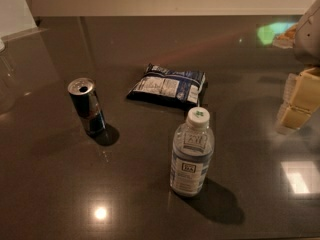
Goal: Move blue plastic bottle near blue chip bag
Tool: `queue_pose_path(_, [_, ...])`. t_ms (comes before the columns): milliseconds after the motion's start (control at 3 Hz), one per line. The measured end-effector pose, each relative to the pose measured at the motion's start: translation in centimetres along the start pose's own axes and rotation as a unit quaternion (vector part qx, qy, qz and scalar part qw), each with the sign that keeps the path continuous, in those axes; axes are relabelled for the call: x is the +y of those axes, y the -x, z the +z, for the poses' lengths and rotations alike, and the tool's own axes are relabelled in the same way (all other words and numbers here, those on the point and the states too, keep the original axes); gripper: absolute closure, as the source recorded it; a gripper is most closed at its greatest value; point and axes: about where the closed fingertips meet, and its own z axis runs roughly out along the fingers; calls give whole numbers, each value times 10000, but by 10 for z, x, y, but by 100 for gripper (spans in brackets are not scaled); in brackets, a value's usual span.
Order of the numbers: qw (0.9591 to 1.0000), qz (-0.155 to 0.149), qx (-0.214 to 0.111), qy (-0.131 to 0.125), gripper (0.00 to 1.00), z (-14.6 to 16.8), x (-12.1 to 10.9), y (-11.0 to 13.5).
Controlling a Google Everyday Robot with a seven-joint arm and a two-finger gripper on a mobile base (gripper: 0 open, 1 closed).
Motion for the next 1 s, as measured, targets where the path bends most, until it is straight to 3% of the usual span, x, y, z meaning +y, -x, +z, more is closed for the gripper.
queue_pose_path(667, [9998,-77,-116,144,0,1,5,4])
queue_pose_path(1000, [9975,-303,-491,400,0,11,29,13])
